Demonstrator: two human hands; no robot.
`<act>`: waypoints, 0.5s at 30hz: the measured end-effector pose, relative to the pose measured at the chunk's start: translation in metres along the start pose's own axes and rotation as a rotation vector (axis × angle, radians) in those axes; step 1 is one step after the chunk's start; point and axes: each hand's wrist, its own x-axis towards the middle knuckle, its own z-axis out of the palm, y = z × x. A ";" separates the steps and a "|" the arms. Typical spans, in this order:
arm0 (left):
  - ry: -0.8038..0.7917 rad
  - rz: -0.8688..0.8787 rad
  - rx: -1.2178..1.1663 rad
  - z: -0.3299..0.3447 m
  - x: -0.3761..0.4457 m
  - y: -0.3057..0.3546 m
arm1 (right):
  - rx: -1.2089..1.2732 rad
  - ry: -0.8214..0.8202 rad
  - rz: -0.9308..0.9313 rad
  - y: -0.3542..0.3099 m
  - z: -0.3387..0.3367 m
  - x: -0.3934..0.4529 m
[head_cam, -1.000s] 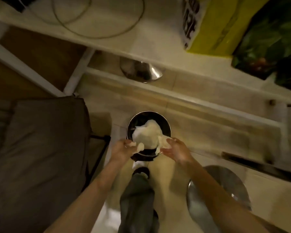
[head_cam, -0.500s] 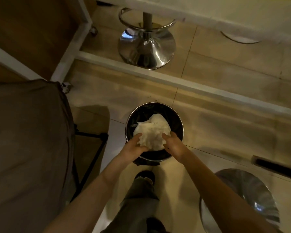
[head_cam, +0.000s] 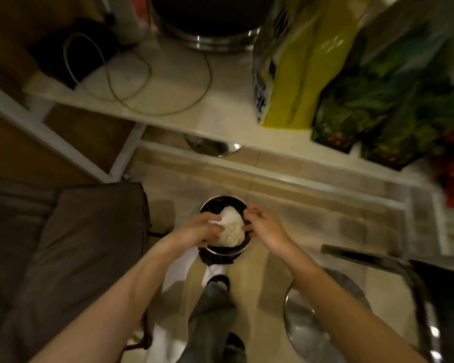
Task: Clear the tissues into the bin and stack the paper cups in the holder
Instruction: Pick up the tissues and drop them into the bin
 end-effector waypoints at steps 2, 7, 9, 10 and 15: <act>-0.021 0.060 0.042 -0.001 -0.041 0.040 | -0.021 0.002 -0.080 -0.040 -0.011 -0.039; -0.032 0.204 0.156 -0.001 -0.141 0.137 | -0.089 0.020 -0.294 -0.139 -0.042 -0.131; -0.032 0.277 0.202 -0.002 -0.180 0.171 | -0.139 0.037 -0.381 -0.174 -0.052 -0.167; -0.027 0.318 0.235 -0.002 -0.198 0.187 | -0.171 0.045 -0.420 -0.191 -0.056 -0.184; 0.042 0.492 0.343 -0.007 -0.281 0.258 | -0.293 0.040 -0.602 -0.263 -0.074 -0.260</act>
